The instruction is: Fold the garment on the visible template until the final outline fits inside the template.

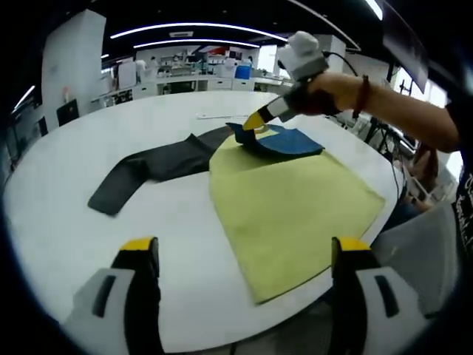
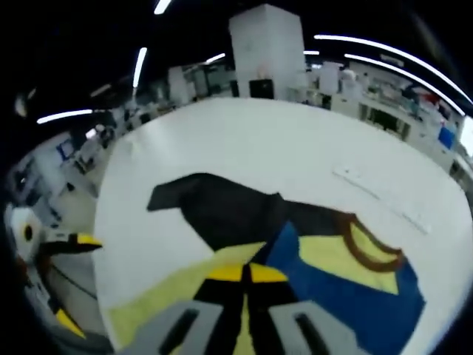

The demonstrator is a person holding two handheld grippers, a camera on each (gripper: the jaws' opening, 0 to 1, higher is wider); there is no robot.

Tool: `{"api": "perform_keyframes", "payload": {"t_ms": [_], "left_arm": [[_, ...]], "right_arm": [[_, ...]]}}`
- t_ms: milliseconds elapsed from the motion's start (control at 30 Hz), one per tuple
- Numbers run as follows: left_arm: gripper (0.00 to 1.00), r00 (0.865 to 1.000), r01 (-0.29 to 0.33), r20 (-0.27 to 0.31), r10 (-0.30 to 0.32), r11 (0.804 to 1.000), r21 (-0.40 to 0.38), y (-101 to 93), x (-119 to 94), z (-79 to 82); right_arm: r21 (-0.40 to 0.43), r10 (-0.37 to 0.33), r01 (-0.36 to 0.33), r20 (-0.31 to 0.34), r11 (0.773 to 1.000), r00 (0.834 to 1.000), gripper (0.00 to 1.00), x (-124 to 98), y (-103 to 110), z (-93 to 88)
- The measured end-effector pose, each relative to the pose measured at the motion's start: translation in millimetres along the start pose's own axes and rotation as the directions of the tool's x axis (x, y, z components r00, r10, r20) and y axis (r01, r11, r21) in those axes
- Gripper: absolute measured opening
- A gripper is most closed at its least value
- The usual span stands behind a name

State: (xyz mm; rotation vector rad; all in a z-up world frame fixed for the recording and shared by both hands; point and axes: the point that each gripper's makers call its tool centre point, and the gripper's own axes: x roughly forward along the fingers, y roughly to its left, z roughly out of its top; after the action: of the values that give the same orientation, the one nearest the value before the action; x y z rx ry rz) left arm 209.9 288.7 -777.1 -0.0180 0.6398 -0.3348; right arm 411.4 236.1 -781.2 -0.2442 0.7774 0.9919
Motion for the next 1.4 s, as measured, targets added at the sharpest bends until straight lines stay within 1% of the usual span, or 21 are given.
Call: {"api": "perform_keyframes", "payload": {"t_ms": [100, 167, 200, 267, 300, 400, 500, 533, 633, 733, 833, 933, 967, 1033, 1067, 1167, 1233, 1300, 1367, 1400], "left_arm": [[0.94, 1.0, 0.0, -0.002, 0.0, 1.0, 0.001, 0.7, 0.1, -1.5], [0.94, 1.0, -0.001, 0.0, 0.001, 1.0, -0.002, 1.1, -0.3, -1.7], [0.94, 1.0, -0.002, -0.001, 0.002, 1.0, -0.002, 1.6, -0.6, -2.0], [0.95, 1.0, -0.006, 0.0, 0.006, 1.0, -0.002, 2.4, -1.5, -2.3], [0.95, 1.0, -0.007, 0.001, 0.007, 1.0, -0.003, 2.7, -2.2, -2.5], [0.96, 1.0, -0.013, 0.003, 0.013, 1.0, -0.003, 5.8, -4.2, -3.2], [0.96, 1.0, -0.021, 0.005, 0.021, 1.0, -0.003, 10.4, -5.6, -3.1], [0.97, 1.0, -0.023, 0.006, 0.023, 1.0, -0.002, 11.5, -5.9, -2.3], [0.99, 0.999, -0.032, 0.012, 0.032, 0.999, -0.003, 14.3, -6.2, 0.6], [0.99, 0.999, -0.044, 0.022, 0.044, 0.999, -0.005, 18.5, -7.5, 4.9], [0.99, 0.998, -0.051, 0.029, 0.051, 0.999, -0.009, 20.7, -8.8, 7.3], [0.99, 0.998, -0.057, 0.027, 0.057, 0.998, -0.006, 24.5, -9.8, 6.9], [0.99, 0.998, -0.058, 0.027, 0.058, 0.998, -0.004, 28.1, -10.1, 6.0], [0.99, 0.998, -0.06, 0.028, 0.06, 0.998, -0.009, 31.1, -10.3, 5.1], [0.99, 0.998, -0.06, 0.03, 0.06, 0.998, -0.011, 31.4, -10.4, 5.2], [0.99, 0.998, -0.058, 0.036, 0.058, 0.998, -0.015, 29.7, -11.1, 6.8], [0.99, 0.998, -0.059, 0.036, 0.059, 0.998, -0.011, 27.1, -11.9, 8.3], [0.99, 0.998, -0.06, 0.034, 0.06, 0.998, -0.008, 24.8, -12.7, 9.2], [0.99, 0.997, -0.063, 0.037, 0.063, 0.998, -0.006, 23.7, -13.8, 10.8], [0.99, 0.997, -0.063, 0.038, 0.064, 0.998, -0.007, 24.4, -14.4, 11.0]], "right_arm": [[0.015, 0.011, -0.011, -0.008, 1.0, 1.0, 0.0, 5.4, 7.0, -10.1], [0.033, 0.049, -0.048, -0.033, 0.998, 0.998, 0.0, 9.3, 14.4, -19.5], [0.058, 0.054, -0.053, -0.022, 0.997, 0.998, 0.0, 9.7, 16.3, -20.7], [0.063, 0.068, -0.066, -0.021, 0.996, 0.998, 0.0, 10.6, 18.5, -25.1], [0.071, 0.073, -0.07, -0.03, 0.995, 0.997, 0.02, 12.2, 18.5, -28.3], [0.061, 0.055, -0.053, -0.036, 0.997, 0.998, 0.15, 8.8, 16.0, -34.0], [0.057, 0.034, -0.033, -0.022, 0.998, 0.999, 0.34, 2.4, 11.3, -35.4], [0.06, 0.027, -0.026, -0.016, 0.998, 1.0, 0.42, 4.2, 5.1, -33.8], [0.047, 0.001, 0.0, -0.01, 0.999, 1.0, 0.58, -0.5, -2.7, -34.8], [0.049, -0.02, 0.02, -0.004, 0.999, 1.0, 0.72, -9.3, -10.0, -38.1], [0.056, -0.031, 0.03, 0.009, 0.998, 0.999, 0.82, -20.5, -16.1, -40.3], [0.049, -0.038, 0.037, 0.023, 0.998, 0.999, 0.82, -29.7, -24.5, -41.3], [0.057, -0.05, 0.048, 0.026, 0.997, 0.998, 0.83, -37.2, -26.8, -43.7], [0.06, -0.071, 0.068, 0.041, 0.996, 0.997, 0.86, -42.7, -37.5, -44.2], [0.059, -0.077, 0.075, 0.044, 0.995, 0.996, 0.87, -46.8, -39.2, -45.1], [0.064, -0.103, 0.101, 0.042, 0.993, 0.994, 0.88, -57.6, -55.1, -50.2], [0.072, -0.114, 0.11, 0.044, 0.991, 0.993, 0.9, -65.1, -59.2, -53.7], [0.091, -0.12, 0.115, 0.048, 0.989, 0.992, 0.9, -71.6, -68.3, -58.1], [0.103, -0.13, 0.124, 0.053, 0.987, 0.99, 0.9, -83.0, -69.6, -64.3], [0.107, -0.136, 0.13, 0.054, 0.986, 0.989, 0.89, -85.2, -73.6, -66.3]]}}
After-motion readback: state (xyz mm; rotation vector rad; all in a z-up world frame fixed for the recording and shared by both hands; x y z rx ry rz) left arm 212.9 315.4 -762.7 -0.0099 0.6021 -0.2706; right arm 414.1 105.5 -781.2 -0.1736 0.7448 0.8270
